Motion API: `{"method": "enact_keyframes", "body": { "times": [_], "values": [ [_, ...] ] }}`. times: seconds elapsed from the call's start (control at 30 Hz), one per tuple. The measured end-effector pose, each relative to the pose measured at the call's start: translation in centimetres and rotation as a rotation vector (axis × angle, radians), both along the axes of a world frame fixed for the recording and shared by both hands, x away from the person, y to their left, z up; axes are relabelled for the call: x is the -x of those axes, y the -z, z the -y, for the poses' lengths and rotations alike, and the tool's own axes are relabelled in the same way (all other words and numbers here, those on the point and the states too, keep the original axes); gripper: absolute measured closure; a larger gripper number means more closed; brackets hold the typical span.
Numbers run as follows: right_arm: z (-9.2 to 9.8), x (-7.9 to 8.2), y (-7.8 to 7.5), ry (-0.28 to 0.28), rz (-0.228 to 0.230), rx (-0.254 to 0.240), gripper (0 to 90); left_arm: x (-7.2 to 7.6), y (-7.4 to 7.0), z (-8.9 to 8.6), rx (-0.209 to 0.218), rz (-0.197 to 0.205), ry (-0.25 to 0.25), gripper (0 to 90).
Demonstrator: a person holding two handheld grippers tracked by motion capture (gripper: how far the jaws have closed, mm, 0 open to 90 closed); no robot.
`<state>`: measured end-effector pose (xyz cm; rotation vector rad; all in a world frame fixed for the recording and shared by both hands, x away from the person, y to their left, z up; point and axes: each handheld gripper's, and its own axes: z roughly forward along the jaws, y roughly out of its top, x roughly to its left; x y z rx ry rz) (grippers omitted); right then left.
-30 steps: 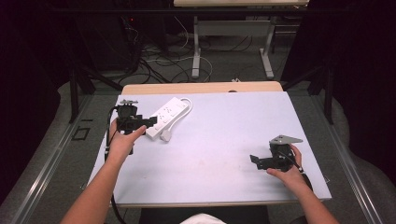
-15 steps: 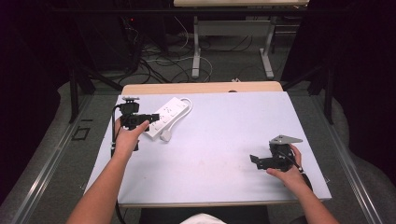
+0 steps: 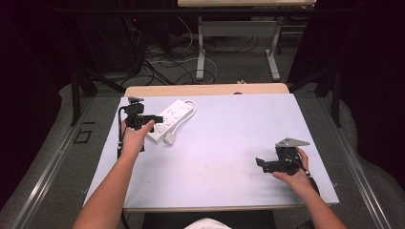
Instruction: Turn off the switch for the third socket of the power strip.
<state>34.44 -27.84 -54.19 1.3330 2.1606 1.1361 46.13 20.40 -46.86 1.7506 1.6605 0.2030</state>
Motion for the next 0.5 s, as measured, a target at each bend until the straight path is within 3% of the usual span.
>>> {"method": "enact_keyframes", "body": {
  "times": [0.33, 0.5],
  "values": [
    [0.1, 0.0, 0.0, 0.004, 0.003, -0.001, 2.8, -1.1, 1.1, -0.1, 0.032, -0.091, -0.072, 46.4],
    [0.1, -0.1, 0.1, 0.003, 0.003, -0.001, 3.1, -1.5, 1.5, -0.4, 0.022, -0.131, -0.073, 51.3]
  ]
}}
